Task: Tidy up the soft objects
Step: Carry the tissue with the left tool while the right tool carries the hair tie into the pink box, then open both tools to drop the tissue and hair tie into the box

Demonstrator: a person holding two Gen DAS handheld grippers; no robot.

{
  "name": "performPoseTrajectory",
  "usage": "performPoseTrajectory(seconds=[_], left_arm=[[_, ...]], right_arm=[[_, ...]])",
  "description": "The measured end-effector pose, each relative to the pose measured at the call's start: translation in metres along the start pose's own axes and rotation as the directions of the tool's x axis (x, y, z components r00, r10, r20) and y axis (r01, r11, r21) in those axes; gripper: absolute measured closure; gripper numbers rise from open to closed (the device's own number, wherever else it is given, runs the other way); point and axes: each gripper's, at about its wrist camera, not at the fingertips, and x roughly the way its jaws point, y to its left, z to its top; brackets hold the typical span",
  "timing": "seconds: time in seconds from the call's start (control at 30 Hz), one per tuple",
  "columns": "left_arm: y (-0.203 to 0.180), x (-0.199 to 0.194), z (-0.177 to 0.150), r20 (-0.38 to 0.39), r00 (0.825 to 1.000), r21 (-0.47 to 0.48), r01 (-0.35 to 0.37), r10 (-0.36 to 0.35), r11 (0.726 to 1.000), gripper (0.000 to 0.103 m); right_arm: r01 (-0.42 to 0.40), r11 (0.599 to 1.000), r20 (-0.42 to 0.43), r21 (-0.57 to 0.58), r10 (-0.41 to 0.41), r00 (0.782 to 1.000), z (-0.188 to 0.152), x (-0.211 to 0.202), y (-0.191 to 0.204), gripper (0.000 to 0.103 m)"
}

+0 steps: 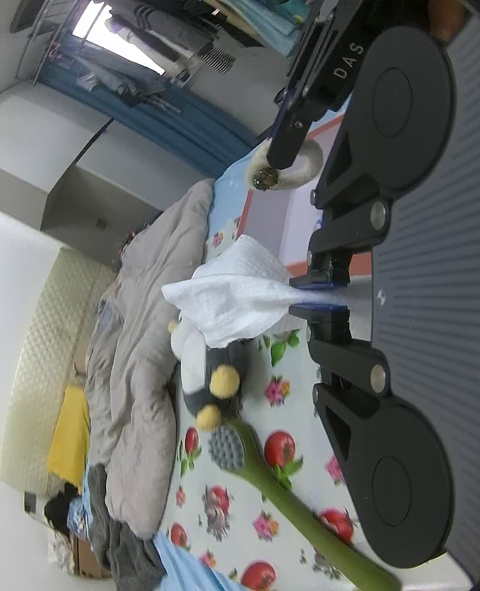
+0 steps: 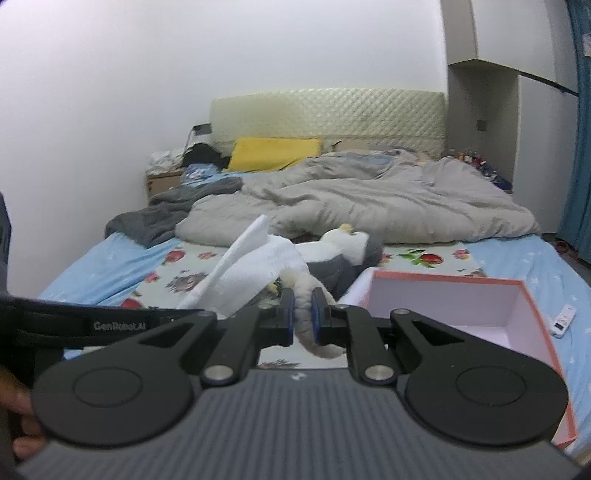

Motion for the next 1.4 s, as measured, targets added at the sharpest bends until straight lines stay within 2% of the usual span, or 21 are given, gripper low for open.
performPoseTrajectory(seconds=[0.17,0.53,0.73,1.03,1.2,1.27,1.3,1.33,1.37,1.4], left_arm=[[-0.023,0.033,0.006,-0.037,0.999,0.046,0.039,-0.037,0.998,0.094],[-0.064,0.134,0.002,-0.175,0.98,0.126,0.112,-0.089,0.986,0.094],[-0.078,0.191,0.002,-0.24,0.966,0.145,0.136,-0.099,0.98,0.094],[-0.075,0.266,-0.021,-0.379,0.922,0.137,0.137,-0.075,0.981,0.093],[-0.078,0.278,-0.024,-0.385,0.92,0.159,0.146,-0.075,0.976,0.093],[-0.078,0.279,-0.024,-0.387,0.919,0.158,0.147,-0.075,0.977,0.093],[-0.078,0.277,-0.023,-0.386,0.919,0.154,0.144,-0.075,0.977,0.093],[-0.077,0.277,-0.023,-0.387,0.919,0.15,0.139,-0.071,0.979,0.091],[-0.077,0.275,-0.022,-0.387,0.92,0.147,0.131,-0.065,0.98,0.079],[-0.077,0.273,-0.02,-0.386,0.92,0.142,0.128,-0.064,0.982,0.072]], right_arm=[[0.06,0.998,-0.004,0.037,-0.06,0.998,-0.003,0.012,-0.03,0.09],[0.185,0.972,-0.112,0.148,-0.169,0.979,-0.034,0.044,-0.101,0.09],[0.252,0.945,-0.203,0.21,-0.21,0.956,-0.056,0.069,-0.139,0.09],[0.312,0.913,-0.337,0.262,-0.216,0.916,-0.088,0.107,-0.176,0.089],[0.329,0.901,-0.379,0.282,-0.211,0.901,-0.097,0.12,-0.181,0.088],[0.322,0.903,-0.378,0.284,-0.203,0.903,-0.097,0.121,-0.18,0.086],[0.319,0.902,-0.375,0.29,-0.199,0.905,-0.096,0.12,-0.18,0.079],[0.316,0.901,-0.373,0.298,-0.195,0.907,-0.096,0.119,-0.18,0.067],[0.317,0.9,-0.372,0.3,-0.196,0.907,-0.094,0.118,-0.18,0.061],[0.318,0.9,-0.367,0.298,-0.2,0.909,-0.093,0.116,-0.179,0.055]])
